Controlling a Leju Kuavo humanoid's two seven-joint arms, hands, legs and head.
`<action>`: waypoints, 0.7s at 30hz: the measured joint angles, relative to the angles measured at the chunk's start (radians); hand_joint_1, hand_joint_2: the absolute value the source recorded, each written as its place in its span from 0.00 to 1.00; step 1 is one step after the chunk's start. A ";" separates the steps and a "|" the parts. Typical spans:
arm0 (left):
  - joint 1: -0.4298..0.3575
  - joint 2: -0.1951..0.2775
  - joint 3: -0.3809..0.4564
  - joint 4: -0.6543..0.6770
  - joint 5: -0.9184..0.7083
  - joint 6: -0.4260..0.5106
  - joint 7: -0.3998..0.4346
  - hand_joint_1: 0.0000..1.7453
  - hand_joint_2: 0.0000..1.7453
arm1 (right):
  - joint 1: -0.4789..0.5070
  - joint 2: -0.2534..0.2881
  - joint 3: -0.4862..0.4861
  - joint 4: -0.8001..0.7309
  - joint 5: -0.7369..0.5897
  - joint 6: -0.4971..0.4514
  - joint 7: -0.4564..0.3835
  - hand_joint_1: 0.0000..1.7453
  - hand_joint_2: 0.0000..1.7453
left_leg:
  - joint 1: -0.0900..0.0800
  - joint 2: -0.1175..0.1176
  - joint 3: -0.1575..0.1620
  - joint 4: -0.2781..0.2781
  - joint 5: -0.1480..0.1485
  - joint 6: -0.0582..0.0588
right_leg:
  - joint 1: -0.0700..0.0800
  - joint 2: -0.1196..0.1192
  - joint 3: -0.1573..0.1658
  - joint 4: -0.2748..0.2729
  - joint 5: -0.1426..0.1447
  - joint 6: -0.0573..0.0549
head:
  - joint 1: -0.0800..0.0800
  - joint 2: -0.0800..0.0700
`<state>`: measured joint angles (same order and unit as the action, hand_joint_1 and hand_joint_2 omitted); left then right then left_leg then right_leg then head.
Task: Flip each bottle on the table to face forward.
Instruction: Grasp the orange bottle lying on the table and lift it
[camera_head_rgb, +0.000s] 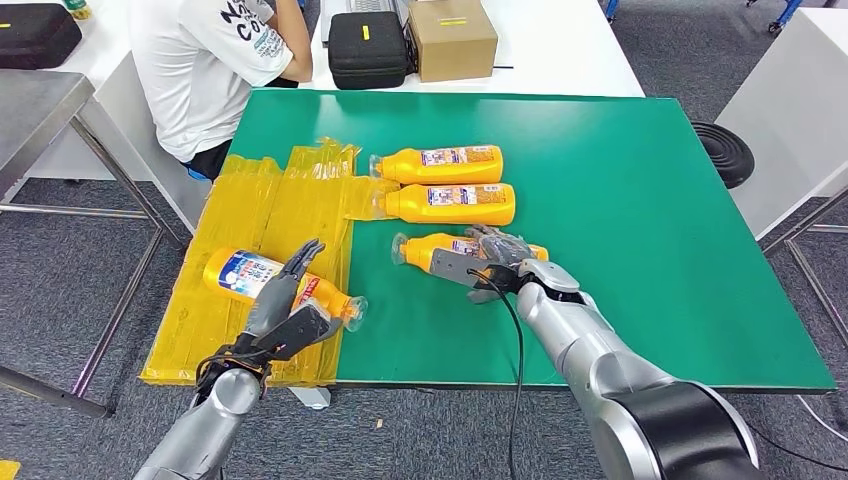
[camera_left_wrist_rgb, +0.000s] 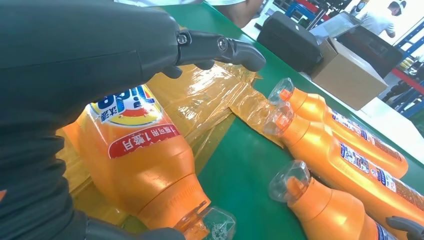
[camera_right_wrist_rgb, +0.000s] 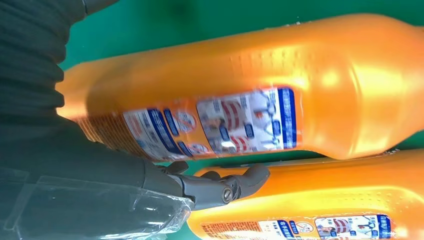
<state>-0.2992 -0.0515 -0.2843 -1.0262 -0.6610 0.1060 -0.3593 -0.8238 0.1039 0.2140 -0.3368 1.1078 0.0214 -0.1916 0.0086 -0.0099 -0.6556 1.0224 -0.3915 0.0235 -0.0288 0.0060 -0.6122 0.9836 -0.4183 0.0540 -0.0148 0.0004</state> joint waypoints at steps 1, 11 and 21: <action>0.000 0.000 0.001 0.000 0.000 0.000 0.000 0.00 1.00 | 0.000 -0.001 0.000 0.000 0.000 0.000 0.000 0.00 1.00 | 0.000 0.000 0.000 0.000 0.000 0.000 | 0.000 0.000 0.000 0.000 0.000 0.000 | 0.000 0.000; 0.000 0.000 0.008 0.000 0.000 -0.004 0.000 0.00 1.00 | 0.003 -0.016 0.000 0.002 0.008 -0.015 0.058 0.00 1.00 | 0.000 0.000 0.000 0.000 0.000 0.000 | 0.000 0.000 0.000 0.000 0.000 0.000 | 0.000 0.000; 0.008 0.000 0.012 0.000 0.003 -0.007 0.011 0.00 1.00 | 0.003 -0.055 -0.020 0.013 0.004 0.040 0.176 0.00 1.00 | 0.000 0.000 0.000 0.000 0.000 0.000 | 0.000 0.000 0.000 0.000 0.000 0.000 | 0.000 0.000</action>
<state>-0.2914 -0.0515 -0.2718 -1.0266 -0.6584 0.0990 -0.3479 -0.8207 0.0484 0.1940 -0.3237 1.1117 0.0614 -0.0152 0.0085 -0.0099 -0.6554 1.0224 -0.3915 0.0235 -0.0290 0.0060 -0.6121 0.9835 -0.4183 0.0540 -0.0147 0.0004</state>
